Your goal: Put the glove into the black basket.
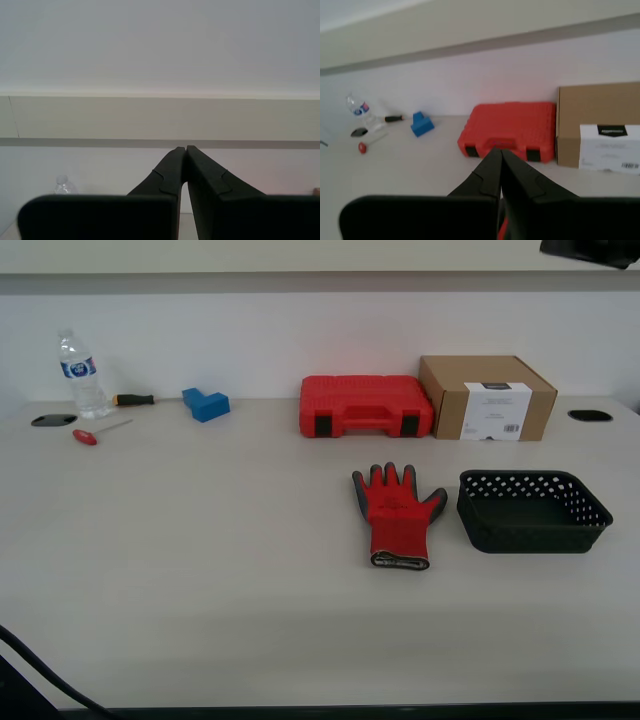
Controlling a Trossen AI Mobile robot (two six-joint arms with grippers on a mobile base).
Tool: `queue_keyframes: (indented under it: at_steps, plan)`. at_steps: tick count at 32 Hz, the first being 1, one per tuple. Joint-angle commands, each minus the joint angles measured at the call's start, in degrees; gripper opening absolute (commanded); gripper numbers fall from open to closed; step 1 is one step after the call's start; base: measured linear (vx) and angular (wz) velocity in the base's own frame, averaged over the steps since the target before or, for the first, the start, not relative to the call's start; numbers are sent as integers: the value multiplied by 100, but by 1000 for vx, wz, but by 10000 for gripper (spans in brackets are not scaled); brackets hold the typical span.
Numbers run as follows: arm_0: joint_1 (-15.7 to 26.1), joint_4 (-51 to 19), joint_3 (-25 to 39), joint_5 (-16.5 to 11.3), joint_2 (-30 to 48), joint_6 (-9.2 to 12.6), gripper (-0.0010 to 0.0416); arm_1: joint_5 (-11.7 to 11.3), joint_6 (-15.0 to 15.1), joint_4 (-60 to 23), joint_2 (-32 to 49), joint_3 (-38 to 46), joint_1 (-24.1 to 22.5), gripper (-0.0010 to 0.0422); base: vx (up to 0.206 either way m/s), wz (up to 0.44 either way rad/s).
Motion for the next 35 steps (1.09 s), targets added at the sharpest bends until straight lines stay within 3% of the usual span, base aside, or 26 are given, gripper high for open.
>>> queue_keyframes:
  at_steps: [1, 9, 22, 24, 28, 35]
  plan:
    - [227, -658, 363, -7, 372, -11, 1, -4, 2, 17, 2, 2, 2, 0, 0, 0]
    - [861, -1917, 1659, -9, 1961, -146, 1, -4, 2, 15, 2, 2, 2, 0, 0, 0]
    - [1637, -3038, 3182, 35, 4435, -188, 1, -4, 2, 15, 2, 2, 2, 0, 0, 0]
    - [1735, -3110, 3309, 330, 4745, -188, 1, -4, 2, 15, 2, 7, 2, 0, 0, 0]
    - [1786, -3145, 3373, 511, 5066, -197, 1, -4, 2, 13, 2, 4, 2, 0, 0, 0]
    - [1773, -3235, 3370, 1510, 5436, -197, 1, -4, 2, 13, 2, 2, 2, 0, 0, 0]
